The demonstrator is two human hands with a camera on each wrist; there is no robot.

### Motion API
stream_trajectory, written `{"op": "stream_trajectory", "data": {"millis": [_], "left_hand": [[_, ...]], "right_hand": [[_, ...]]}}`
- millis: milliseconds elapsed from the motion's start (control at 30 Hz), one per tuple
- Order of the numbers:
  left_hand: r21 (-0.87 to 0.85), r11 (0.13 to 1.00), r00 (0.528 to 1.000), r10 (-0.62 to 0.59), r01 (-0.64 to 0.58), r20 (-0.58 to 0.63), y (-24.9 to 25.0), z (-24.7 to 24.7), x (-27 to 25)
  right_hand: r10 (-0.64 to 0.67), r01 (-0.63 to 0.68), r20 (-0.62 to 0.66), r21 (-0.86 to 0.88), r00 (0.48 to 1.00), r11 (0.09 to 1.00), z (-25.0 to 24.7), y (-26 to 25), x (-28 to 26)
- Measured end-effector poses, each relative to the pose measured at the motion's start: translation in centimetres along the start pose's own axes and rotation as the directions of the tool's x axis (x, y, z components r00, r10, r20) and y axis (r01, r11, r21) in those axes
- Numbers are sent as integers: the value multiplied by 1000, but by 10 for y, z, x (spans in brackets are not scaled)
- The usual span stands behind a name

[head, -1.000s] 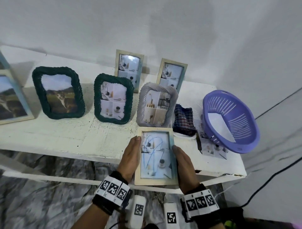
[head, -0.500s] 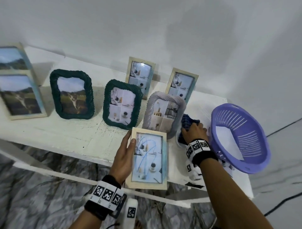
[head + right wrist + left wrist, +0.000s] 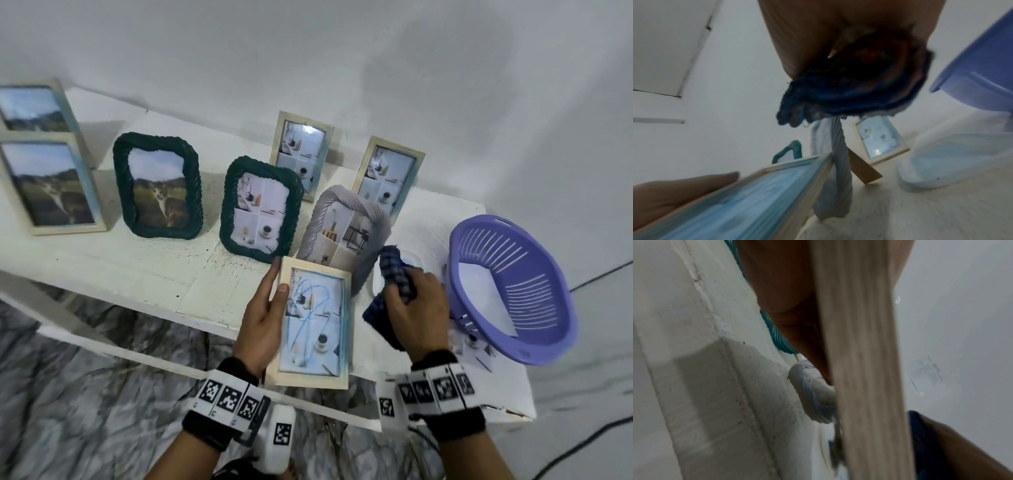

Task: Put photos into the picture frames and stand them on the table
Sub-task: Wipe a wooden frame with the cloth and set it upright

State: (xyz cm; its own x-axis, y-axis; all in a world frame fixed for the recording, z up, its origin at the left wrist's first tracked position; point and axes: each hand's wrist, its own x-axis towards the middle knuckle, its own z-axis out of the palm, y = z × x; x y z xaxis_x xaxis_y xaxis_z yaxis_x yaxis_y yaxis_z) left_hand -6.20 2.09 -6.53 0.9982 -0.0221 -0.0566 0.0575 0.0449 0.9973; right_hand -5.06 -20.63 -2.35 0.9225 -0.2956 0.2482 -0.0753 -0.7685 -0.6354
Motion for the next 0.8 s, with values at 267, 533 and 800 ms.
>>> {"op": "stream_trajectory", "data": {"millis": [267,533,800], "left_hand": [[2,1000,999,3,-3,-43,-8,14,-1],[53,998,998,-21,24,-59,-16,17,-6],[41,999,998,0,2,-58,-12,22,-17]], "right_hand": [[119,-117,-111,28,987,993,6,-12,-39],[170,-162,-75,102,983,981,12,15,-25],[-94,94,13,21,995,995,17,-15,-70]]}}
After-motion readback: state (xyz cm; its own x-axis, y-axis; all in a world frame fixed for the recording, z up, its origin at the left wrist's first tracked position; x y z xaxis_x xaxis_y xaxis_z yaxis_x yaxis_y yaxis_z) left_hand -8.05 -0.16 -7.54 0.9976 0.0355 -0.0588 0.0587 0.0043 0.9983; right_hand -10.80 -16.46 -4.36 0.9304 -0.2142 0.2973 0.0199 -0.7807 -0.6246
